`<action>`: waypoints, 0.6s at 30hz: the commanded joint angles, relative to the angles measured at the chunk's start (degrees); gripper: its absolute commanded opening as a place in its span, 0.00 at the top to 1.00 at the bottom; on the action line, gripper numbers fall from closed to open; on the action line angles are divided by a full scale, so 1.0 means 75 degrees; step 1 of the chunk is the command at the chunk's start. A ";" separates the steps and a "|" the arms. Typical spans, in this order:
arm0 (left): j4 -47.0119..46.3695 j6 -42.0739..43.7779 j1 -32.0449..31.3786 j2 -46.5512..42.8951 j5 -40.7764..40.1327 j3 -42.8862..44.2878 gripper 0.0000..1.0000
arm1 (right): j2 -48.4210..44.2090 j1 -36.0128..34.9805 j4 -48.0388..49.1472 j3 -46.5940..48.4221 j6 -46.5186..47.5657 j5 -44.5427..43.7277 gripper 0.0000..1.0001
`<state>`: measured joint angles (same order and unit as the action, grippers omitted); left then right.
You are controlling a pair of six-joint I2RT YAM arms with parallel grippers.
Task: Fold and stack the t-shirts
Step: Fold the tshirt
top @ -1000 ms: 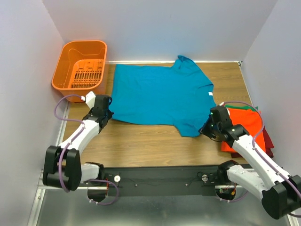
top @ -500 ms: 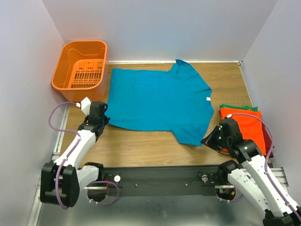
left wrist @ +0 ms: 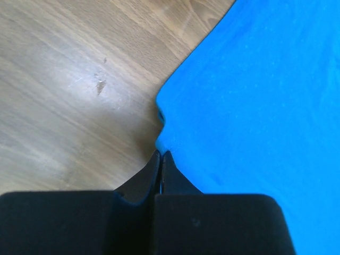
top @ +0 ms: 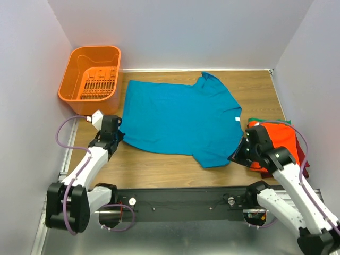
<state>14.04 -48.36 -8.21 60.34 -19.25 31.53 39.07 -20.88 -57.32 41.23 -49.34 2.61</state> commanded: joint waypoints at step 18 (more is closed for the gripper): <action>-0.0712 -0.0208 -0.0031 0.3368 0.0363 0.2815 1.00 | 0.5066 0.0124 0.2615 0.3021 0.0907 -0.2633 0.99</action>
<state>9.17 -48.71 -8.34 83.33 -16.86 50.52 73.84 -20.80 -40.60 59.42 -43.86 -11.99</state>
